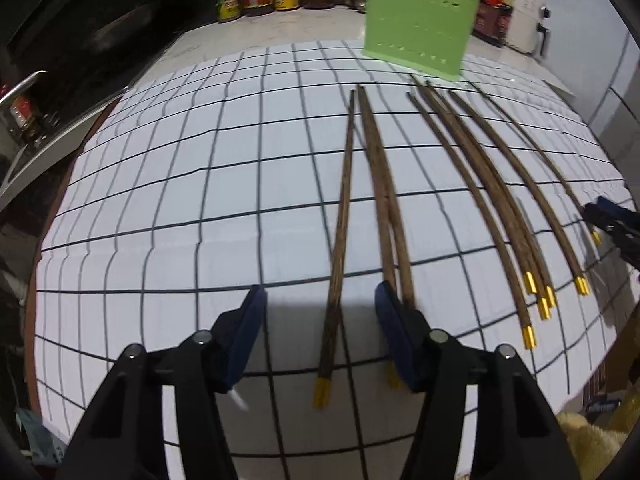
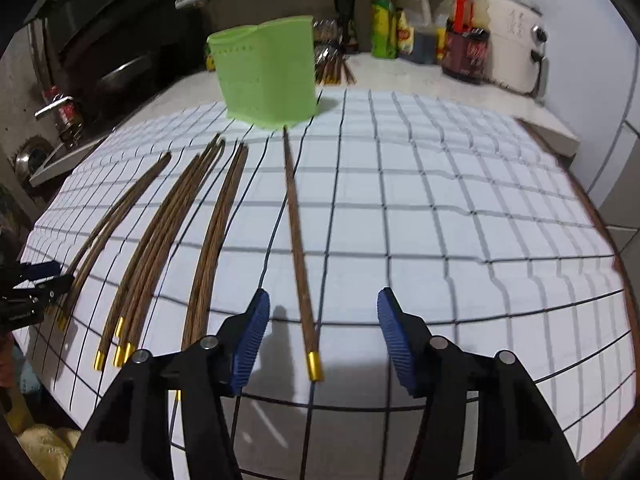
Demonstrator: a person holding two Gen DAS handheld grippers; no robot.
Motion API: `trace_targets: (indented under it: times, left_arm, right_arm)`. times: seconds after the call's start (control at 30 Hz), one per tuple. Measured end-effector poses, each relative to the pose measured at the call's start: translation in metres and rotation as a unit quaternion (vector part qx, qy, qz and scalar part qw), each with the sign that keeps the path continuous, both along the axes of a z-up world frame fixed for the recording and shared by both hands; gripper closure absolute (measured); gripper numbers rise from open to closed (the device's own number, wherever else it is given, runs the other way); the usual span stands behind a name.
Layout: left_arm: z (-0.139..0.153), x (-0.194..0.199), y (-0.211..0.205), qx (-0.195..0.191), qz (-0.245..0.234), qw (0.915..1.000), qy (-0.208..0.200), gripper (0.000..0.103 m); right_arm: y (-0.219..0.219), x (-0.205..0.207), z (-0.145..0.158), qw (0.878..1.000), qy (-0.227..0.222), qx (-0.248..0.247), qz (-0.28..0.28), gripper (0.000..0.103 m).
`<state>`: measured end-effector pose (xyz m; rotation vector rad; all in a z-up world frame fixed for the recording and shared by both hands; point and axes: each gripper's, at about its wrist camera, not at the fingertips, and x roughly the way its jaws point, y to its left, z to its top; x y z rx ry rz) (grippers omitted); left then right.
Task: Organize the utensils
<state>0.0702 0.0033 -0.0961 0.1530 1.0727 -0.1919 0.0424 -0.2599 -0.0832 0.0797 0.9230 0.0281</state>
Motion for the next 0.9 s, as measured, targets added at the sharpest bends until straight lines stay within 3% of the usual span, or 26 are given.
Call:
trace_targets:
  times: [0.13,0.27,0.5,0.73,0.9]
  left_arm:
    - [0.000,-0.006,0.001,0.001,-0.002,0.9999,-0.013,0.054]
    - [0.000,-0.015,0.003,-0.006,-0.010,0.9997,-0.019,0.054]
    - [-0.001,-0.045,0.003,-0.003,-0.036,0.9987,-0.035,0.054]
    - [-0.001,-0.045,0.001,-0.004,-0.031,0.9987,-0.040,0.055]
    - [-0.001,-0.047,-0.011,0.002,-0.047,0.9977,-0.048,0.073]
  right_arm:
    - [0.007,-0.001,-0.008,1.000,0.001,-0.007,0.019,0.059]
    - [0.013,-0.003,-0.009,0.999,-0.012,-0.031,0.034,0.069]
    - [0.009,-0.025,-0.010,0.999,-0.022,-0.030,0.040,0.069]
    - [0.008,-0.035,-0.011,0.998,-0.040,-0.026,0.034,0.071]
    - [0.011,-0.038,-0.012,0.998,-0.051,-0.027,0.041,0.076]
